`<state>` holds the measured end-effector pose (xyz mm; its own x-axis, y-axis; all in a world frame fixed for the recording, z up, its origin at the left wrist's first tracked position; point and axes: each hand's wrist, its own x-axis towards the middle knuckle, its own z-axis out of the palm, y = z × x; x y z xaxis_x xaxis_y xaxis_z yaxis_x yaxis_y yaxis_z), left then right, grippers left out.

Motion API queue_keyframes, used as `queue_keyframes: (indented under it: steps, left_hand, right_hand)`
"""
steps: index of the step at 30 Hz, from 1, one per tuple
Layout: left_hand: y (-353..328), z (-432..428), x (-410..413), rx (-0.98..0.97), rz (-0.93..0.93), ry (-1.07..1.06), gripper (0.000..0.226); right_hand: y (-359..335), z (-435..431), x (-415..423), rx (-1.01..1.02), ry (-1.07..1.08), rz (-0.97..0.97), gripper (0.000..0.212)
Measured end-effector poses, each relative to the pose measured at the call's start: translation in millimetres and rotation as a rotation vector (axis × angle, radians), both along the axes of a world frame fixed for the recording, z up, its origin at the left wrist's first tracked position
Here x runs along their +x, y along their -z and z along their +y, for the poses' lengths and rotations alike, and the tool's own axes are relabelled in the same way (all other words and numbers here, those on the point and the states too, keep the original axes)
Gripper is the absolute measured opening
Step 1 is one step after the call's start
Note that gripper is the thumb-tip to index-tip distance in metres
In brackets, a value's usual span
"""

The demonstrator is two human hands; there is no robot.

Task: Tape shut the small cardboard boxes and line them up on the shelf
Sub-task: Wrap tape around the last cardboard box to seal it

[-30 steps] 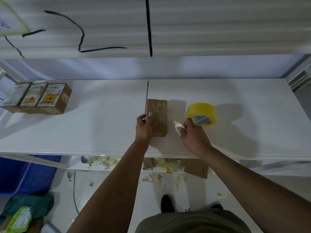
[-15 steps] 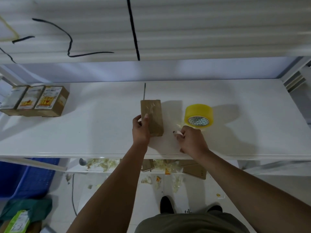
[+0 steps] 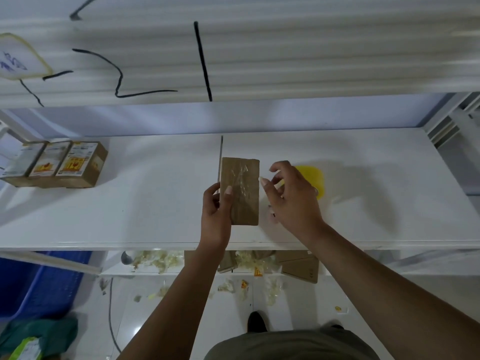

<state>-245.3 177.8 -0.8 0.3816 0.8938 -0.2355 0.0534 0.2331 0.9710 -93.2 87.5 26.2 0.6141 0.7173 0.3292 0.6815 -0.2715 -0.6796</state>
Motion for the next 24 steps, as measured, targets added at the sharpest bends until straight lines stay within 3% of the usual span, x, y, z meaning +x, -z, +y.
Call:
queue_keyframes:
  steps: [3, 7, 9, 14, 16, 20, 24]
  left_hand:
    - [-3, -4, 0, -0.032, -0.033, -0.007, 0.040]
    - [-4, -6, 0, -0.137, -0.121, -0.014, 0.037]
    - [-5, -9, 1, -0.202, -0.165, -0.027, 0.034]
    - [-7, -13, 4, -0.248, -0.205, -0.020, 0.038]
    - [-9, -17, 6, -0.282, -0.235, -0.001, 0.035]
    - [-13, -25, 14, -0.345, -0.276, 0.024, 0.037]
    - [-9, -26, 18, -0.344, -0.288, -0.031, 0.040]
  right_hand:
    - [4, 0, -1, 0.092, 0.019, 0.213, 0.010]
    - [6, -3, -8, 0.231, 0.073, 0.656, 0.007]
    - [6, -5, -13, 0.285, 0.067, 0.760, 0.007]
    - [7, -7, -18, 0.340, 0.074, 0.733, 0.007]
    - [9, -7, -21, 0.295, 0.142, 0.661, 0.002]
    - [10, -6, -33, 0.247, 0.333, 0.491, 0.013]
    - [7, -9, -43, 0.257, 0.211, 0.493, 0.029]
